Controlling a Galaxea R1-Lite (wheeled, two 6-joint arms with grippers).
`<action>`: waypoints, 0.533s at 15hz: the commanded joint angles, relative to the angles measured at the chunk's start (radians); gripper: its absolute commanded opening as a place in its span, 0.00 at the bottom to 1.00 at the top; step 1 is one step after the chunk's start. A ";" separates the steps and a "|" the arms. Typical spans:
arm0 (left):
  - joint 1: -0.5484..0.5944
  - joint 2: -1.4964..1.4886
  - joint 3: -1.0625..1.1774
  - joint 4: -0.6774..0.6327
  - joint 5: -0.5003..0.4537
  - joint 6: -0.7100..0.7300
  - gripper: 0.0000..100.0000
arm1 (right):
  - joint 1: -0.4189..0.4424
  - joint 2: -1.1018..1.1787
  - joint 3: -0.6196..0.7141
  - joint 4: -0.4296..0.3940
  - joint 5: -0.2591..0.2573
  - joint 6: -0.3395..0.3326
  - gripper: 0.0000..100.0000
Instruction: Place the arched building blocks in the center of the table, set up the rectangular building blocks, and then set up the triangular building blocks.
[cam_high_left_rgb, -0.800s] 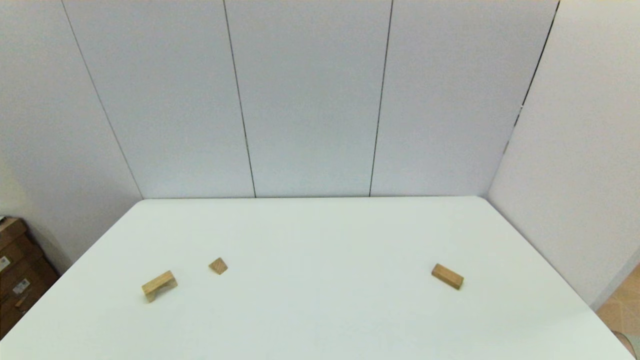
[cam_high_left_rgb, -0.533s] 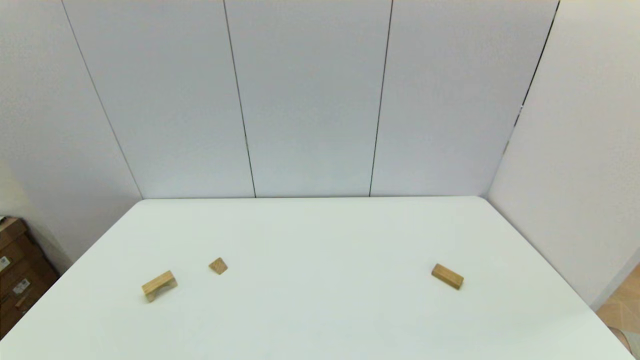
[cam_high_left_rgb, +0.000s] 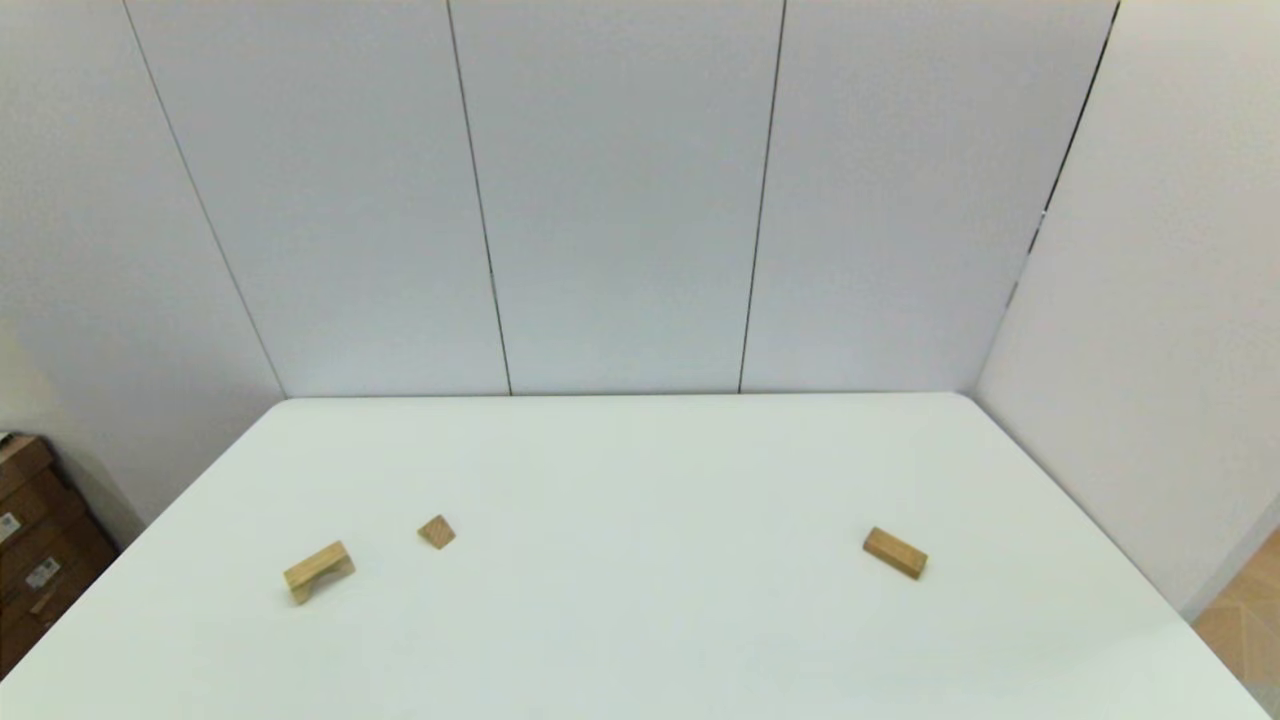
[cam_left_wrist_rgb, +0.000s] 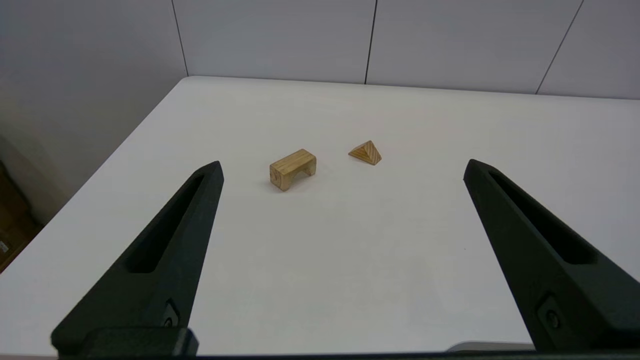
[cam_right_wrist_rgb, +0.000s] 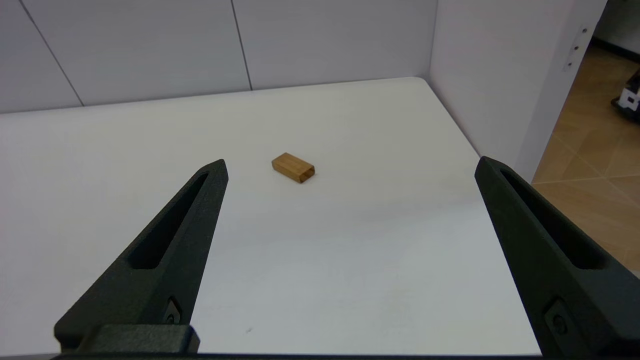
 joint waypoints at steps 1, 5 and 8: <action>0.000 0.001 -0.010 0.007 -0.001 -0.003 1.00 | 0.000 0.000 0.000 0.000 0.000 0.000 1.00; 0.000 0.002 -0.125 0.115 -0.012 -0.036 1.00 | 0.000 0.000 0.000 0.000 0.000 0.000 1.00; 0.000 0.028 -0.184 0.136 -0.029 -0.036 1.00 | 0.000 0.000 0.000 0.000 0.000 0.000 1.00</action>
